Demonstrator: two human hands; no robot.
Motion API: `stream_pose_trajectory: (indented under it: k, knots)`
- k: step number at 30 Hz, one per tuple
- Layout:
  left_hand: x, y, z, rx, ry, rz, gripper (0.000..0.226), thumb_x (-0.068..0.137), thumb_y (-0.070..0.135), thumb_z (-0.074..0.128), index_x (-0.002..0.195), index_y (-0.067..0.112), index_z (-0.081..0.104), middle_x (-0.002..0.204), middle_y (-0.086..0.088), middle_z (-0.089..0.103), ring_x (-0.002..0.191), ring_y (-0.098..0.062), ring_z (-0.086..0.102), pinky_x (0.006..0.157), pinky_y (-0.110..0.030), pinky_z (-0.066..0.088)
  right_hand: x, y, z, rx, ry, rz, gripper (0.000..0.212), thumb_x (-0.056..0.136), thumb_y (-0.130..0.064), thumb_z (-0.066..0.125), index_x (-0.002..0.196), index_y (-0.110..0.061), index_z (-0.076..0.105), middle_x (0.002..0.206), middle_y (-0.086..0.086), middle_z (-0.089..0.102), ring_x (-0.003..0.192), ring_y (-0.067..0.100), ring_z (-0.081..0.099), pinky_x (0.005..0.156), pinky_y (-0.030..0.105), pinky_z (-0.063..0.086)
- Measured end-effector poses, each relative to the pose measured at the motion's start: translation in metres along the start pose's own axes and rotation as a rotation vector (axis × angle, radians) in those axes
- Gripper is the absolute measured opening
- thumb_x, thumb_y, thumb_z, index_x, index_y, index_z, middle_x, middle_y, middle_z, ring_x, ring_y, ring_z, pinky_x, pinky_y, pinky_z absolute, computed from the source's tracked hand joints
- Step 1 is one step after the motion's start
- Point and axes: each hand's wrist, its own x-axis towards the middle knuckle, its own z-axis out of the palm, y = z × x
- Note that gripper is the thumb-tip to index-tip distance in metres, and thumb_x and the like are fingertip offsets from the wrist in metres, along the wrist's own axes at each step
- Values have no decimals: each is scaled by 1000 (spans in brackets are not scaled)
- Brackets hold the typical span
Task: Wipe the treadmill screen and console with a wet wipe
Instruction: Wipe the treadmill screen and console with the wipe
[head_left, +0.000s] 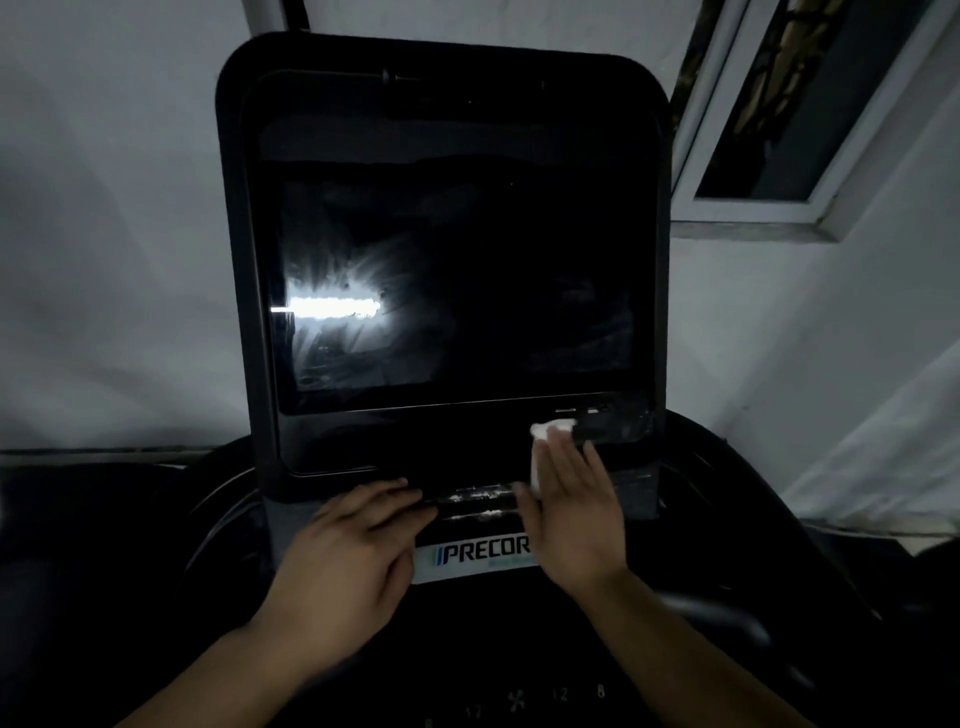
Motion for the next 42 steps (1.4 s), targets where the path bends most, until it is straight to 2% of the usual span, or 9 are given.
stream_pose_trajectory:
  k: [4,8,16,20,26,32,36,38,42]
  knots:
    - [-3,-3,1,4,10,-23,42,93,31,52,130,23,70,134,6,66,131,-16,55,103,-39,51,-39,47,-1,-80,-86,81,72,106,-52,26,130,2,66,137,20,64,135,28,56,124,41,27]
    - [-6,0,3,1,-6,-17,41,92,30,53,129,23,70,133,4,67,129,-17,57,104,-34,49,-40,50,10,-42,-414,348,112,86,-76,-14,154,-6,41,160,16,41,154,25,28,128,37,13]
    - [-5,6,1,-13,-10,4,41,94,32,52,130,22,69,133,3,67,128,-18,57,103,-35,49,-19,-38,-13,174,-629,224,87,101,-68,13,161,-5,12,171,14,-4,158,25,-13,126,33,-6]
    - [-7,7,0,-12,-11,20,41,95,33,51,131,23,69,134,4,66,129,-17,57,105,-32,46,-23,-50,5,190,-593,-10,120,76,-85,-17,162,-6,7,171,8,-8,157,17,-15,128,38,0]
    - [-23,-9,-9,-24,25,-49,41,98,39,49,130,23,69,134,5,66,128,-17,58,103,-38,51,-16,-5,-1,102,-594,387,100,92,-75,2,162,-4,6,171,19,4,159,27,-5,128,40,3]
    - [-26,-12,-14,-9,22,-32,40,98,39,49,129,25,69,133,6,67,127,-16,58,101,-35,51,-22,-156,32,277,-525,-10,88,98,-67,9,160,-6,25,168,20,21,158,32,11,128,43,9]
    - [-31,-25,-21,8,40,-53,40,98,39,48,128,24,71,131,5,68,125,-17,59,103,-34,49,-16,-158,22,262,-509,-213,82,93,-60,25,153,-6,43,163,15,37,153,29,28,127,42,16]
    - [-36,-33,-25,-6,49,-65,39,98,39,50,128,23,70,131,5,68,125,-17,60,102,-37,50,-18,-118,24,126,-407,-153,80,95,-63,30,145,-6,54,157,15,46,149,30,37,124,42,27]
    - [-43,-43,-31,-22,93,-120,39,98,39,52,127,22,72,129,5,69,123,-16,61,101,-37,51,-18,-57,1,-37,-628,283,113,81,-75,-13,159,-1,22,167,22,21,158,31,12,127,40,9]
